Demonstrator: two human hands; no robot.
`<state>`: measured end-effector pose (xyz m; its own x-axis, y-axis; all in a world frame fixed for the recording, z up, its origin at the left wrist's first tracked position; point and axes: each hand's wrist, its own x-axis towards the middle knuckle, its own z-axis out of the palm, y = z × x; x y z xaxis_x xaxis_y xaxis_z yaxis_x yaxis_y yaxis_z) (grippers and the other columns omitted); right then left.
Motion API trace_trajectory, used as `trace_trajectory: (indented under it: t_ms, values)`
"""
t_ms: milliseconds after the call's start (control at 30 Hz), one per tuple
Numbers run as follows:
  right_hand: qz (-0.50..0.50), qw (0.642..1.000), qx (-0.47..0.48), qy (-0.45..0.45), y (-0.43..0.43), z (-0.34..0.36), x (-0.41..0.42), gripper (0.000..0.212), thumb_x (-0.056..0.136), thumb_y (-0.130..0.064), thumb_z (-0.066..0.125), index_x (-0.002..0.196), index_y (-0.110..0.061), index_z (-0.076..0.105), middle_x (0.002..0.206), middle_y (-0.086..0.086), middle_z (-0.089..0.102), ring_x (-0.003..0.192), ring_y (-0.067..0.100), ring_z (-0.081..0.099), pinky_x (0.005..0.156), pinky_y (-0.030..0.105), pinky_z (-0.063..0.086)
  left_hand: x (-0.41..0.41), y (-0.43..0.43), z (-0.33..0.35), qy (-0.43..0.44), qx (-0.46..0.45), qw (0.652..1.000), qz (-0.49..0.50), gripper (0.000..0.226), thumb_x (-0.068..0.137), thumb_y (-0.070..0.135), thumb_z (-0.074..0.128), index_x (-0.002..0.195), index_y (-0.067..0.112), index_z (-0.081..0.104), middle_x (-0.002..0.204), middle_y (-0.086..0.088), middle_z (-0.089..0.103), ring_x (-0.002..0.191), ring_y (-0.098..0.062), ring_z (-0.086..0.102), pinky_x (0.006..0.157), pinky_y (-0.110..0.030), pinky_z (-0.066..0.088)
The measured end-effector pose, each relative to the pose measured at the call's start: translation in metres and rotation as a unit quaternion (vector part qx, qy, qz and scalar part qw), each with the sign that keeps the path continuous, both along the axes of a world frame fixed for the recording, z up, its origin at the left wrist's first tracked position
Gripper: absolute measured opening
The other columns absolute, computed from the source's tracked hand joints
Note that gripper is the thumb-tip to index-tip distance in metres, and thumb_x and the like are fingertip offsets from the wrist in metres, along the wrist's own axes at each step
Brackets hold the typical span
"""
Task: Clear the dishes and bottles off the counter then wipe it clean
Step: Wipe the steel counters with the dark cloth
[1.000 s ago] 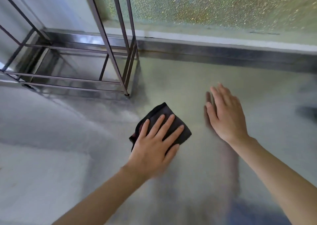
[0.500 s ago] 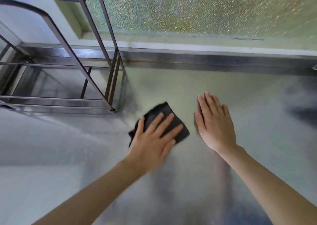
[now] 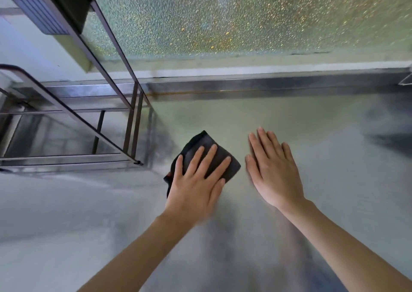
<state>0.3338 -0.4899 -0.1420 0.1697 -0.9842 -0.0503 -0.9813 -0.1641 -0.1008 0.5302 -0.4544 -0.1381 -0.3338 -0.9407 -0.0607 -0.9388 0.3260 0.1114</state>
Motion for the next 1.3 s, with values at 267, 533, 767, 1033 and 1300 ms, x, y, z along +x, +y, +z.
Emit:
trace_trajectory:
  t_ms: [267, 533, 767, 1033, 1300]
  values:
    - [-0.005, 1.0, -0.009, -0.013, 0.001, -0.002, -0.001, 0.056, 0.097, -0.042, 0.015, 0.146, -0.018, 0.029, 0.155, 0.005, 0.025, 0.143, 0.024, 0.022, 0.113, 0.045, 0.021, 0.015, -0.11, 0.007, 0.022, 0.044, 0.982, 0.18, 0.049, 0.097, 0.043, 0.016, 0.146, 0.038, 0.01, 0.157, 0.002, 0.001, 0.143, -0.021, -0.003, 0.112, -0.054, 0.0]
    - [0.0, 1.0, 0.0, -0.018, 0.0, -0.002, -0.001, 0.056, 0.098, -0.043, 0.014, 0.148, -0.02, 0.024, 0.157, 0.004, 0.02, 0.144, 0.023, 0.017, 0.114, 0.044, 0.016, -0.02, -0.036, 0.004, 0.018, 0.006, 0.995, 0.103, 0.049, 0.097, 0.042, 0.021, 0.145, 0.035, 0.019, 0.156, -0.004, 0.015, 0.142, -0.026, 0.011, 0.109, -0.055, 0.012]
    - [0.009, 1.0, 0.017, -0.025, 0.002, 0.006, 0.0, 0.058, 0.097, -0.042, 0.013, 0.148, -0.017, 0.025, 0.156, 0.006, 0.021, 0.145, 0.024, 0.016, 0.115, 0.045, 0.015, -0.014, 0.049, -0.003, 0.0, 0.002, 0.995, 0.104, 0.048, 0.094, 0.042, 0.028, 0.14, 0.03, 0.035, 0.148, -0.007, 0.036, 0.135, -0.028, 0.031, 0.103, -0.057, 0.03]
    - [0.017, 0.994, 0.035, -0.105, 0.033, 0.04, 0.023, 0.046, 0.101, -0.026, 0.031, 0.143, -0.009, 0.033, 0.157, 0.011, 0.016, 0.146, 0.027, 0.008, 0.117, 0.043, 0.006, -0.012, 0.152, 0.009, 0.01, 0.04, 0.99, 0.137, 0.049, 0.095, 0.045, 0.028, 0.143, 0.033, 0.03, 0.151, -0.003, 0.029, 0.138, -0.025, 0.021, 0.105, -0.052, 0.014]
    - [0.144, 0.964, 0.029, -0.221, 0.152, 0.052, 0.099, 0.044, 0.097, -0.026, 0.03, 0.131, -0.007, 0.049, 0.147, 0.011, 0.039, 0.138, 0.026, 0.033, 0.112, 0.039, 0.031, 0.023, 0.222, 0.037, 0.019, 0.042, 0.98, 0.192, 0.047, 0.091, 0.035, 0.032, 0.137, 0.027, 0.038, 0.147, 0.003, 0.035, 0.134, -0.02, 0.036, 0.108, -0.041, 0.012]
